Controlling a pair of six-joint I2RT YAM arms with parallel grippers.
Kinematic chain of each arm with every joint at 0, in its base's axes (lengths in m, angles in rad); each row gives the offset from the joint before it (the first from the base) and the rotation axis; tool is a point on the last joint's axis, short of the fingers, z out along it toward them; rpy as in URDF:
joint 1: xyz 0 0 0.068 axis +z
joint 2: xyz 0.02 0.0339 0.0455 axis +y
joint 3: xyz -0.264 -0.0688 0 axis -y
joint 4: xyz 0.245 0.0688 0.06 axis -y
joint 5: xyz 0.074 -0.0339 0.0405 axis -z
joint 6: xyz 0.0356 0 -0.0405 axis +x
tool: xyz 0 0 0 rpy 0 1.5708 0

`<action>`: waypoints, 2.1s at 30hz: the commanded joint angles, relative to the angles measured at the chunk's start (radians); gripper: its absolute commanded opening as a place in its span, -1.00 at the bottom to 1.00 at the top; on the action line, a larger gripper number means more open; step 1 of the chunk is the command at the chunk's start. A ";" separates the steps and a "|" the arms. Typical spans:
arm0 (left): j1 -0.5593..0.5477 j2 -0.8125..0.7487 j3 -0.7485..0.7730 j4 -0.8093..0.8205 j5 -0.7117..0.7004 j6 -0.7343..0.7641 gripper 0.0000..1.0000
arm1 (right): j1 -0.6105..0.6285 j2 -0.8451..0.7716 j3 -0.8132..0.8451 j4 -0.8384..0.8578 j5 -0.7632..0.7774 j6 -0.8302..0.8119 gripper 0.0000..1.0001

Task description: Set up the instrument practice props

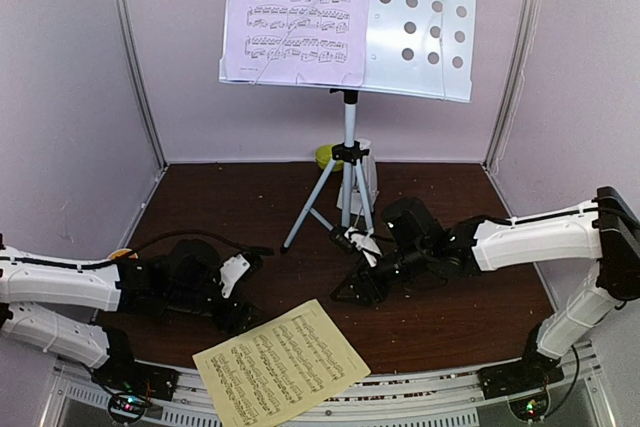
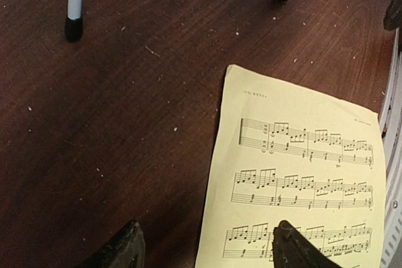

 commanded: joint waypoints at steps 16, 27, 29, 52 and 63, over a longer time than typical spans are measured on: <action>0.034 0.107 -0.077 0.188 0.192 -0.047 0.41 | 0.092 0.252 0.134 0.037 0.021 0.022 -0.21; 0.079 -0.019 -0.099 0.067 0.228 -0.131 0.42 | 0.176 0.245 0.121 0.071 0.052 0.006 -0.42; 0.091 -0.026 -0.095 0.072 0.219 -0.140 0.43 | 0.180 0.276 0.146 0.086 0.053 0.011 -0.46; 0.250 -0.064 -0.087 0.077 0.210 -0.224 0.55 | 0.034 0.409 0.134 -0.099 0.387 -0.060 -0.77; 0.323 -0.075 -0.106 -0.024 0.151 -0.370 0.60 | -0.030 0.382 0.092 -0.082 0.421 -0.004 -0.79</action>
